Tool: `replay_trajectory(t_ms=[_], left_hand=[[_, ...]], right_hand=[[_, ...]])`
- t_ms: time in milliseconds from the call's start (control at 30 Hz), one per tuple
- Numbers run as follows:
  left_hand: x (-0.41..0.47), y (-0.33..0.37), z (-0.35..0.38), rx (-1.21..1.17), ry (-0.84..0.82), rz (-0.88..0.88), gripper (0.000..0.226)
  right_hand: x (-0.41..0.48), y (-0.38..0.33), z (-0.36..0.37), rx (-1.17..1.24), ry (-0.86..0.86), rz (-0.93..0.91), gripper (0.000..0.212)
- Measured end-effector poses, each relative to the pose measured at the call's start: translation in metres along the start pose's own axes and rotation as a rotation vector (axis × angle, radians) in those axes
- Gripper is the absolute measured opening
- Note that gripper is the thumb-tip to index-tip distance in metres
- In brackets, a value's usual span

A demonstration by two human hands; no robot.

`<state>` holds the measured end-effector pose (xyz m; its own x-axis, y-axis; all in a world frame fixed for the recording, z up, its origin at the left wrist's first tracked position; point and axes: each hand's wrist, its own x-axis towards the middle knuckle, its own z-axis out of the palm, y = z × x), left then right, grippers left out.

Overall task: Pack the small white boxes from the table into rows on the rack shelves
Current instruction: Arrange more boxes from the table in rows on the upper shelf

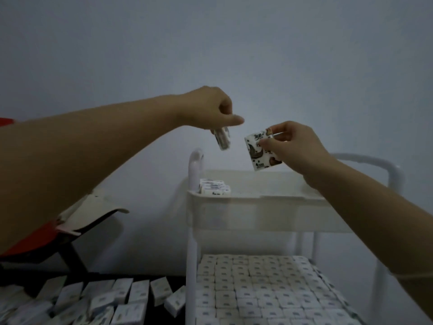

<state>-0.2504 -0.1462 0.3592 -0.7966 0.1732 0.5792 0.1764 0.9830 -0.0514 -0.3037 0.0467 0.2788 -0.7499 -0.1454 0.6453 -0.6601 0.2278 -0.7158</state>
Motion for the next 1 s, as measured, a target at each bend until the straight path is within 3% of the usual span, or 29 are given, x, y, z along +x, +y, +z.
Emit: replay_trajectory(t_ms=[67, 200, 267, 467, 700, 833, 1000], left_hand=[[0.005, -0.004, 0.012, 0.08, -0.04, 0.045, 0.018], [0.005, -0.009, 0.03, 0.141, -0.277, 0.043, 0.076], [0.006, -0.008, 0.036, 0.197, -0.355, 0.011, 0.084], [0.005, 0.002, 0.048, 0.269, -0.502, 0.027, 0.038], [0.006, 0.001, 0.05, 0.292, -0.584, 0.018, 0.025], [0.003, 0.002, 0.052, 0.3, -0.511, 0.021, 0.023], [-0.007, -0.006, 0.048, 0.139, -0.308, -0.03, 0.014]], right_hand=[[0.012, 0.007, 0.009, -0.036, 0.029, 0.018, 0.015], [0.029, 0.018, 0.024, -0.104, 0.032, 0.049, 0.018], [0.034, 0.022, 0.031, -0.168, -0.001, 0.057, 0.019], [0.039, 0.024, 0.057, -0.276, -0.172, 0.082, 0.022], [0.03, 0.029, 0.078, -0.158, -0.48, 0.207, 0.022], [0.027, 0.032, 0.079, -0.17, -0.623, 0.229, 0.009], [0.026, 0.03, 0.078, -0.132, -0.749, 0.291, 0.024]])
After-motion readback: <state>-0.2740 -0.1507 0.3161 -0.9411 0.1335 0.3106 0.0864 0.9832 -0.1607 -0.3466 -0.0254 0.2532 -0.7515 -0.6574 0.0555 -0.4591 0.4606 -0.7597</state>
